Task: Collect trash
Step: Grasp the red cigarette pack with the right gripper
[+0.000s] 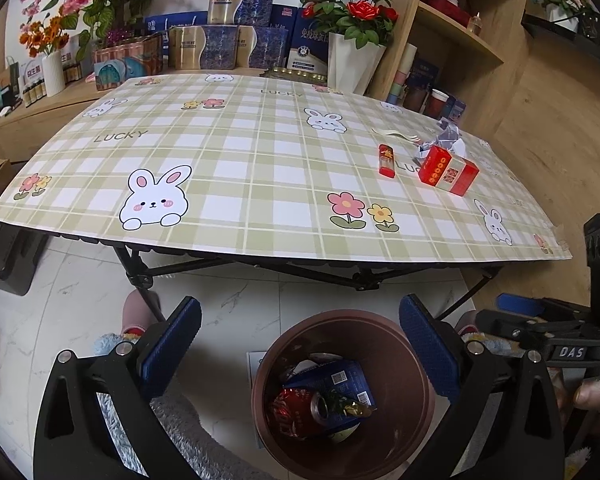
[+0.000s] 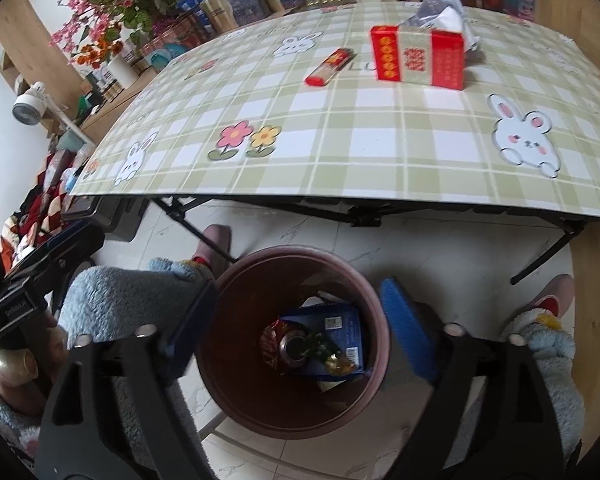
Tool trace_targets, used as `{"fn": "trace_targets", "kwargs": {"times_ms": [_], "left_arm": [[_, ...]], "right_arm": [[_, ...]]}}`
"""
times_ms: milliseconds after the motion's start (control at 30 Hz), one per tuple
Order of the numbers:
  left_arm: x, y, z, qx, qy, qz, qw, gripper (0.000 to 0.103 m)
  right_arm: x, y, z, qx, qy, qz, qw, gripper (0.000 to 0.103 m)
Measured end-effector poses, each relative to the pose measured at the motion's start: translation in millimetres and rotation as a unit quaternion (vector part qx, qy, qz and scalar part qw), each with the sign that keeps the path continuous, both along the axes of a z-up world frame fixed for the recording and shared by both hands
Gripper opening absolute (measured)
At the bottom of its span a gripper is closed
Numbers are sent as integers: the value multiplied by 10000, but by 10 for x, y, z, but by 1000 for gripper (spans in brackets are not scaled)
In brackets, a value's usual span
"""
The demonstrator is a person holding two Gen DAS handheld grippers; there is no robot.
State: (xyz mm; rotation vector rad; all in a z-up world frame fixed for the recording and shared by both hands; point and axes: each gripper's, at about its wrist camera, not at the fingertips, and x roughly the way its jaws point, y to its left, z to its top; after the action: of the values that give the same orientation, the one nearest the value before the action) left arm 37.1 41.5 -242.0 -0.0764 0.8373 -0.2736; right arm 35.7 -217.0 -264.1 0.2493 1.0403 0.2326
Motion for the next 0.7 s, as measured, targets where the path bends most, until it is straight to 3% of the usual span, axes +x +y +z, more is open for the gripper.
{"fn": "trace_targets", "kwargs": {"times_ms": [100, 367, 700], "left_arm": [[10, 8, -3, 6, 13, 28, 10000, 97], [18, -6, -8, 25, -9, -36, 10000, 97], [94, -64, -30, 73, -18, -92, 9999, 97]], "right_arm": [[11, -41, 38, -185, -91, -142, 9997, 97], [92, -182, 63, -324, -172, -446, 9983, 97], [163, -352, 180, -430, -656, -383, 9962, 97]]}}
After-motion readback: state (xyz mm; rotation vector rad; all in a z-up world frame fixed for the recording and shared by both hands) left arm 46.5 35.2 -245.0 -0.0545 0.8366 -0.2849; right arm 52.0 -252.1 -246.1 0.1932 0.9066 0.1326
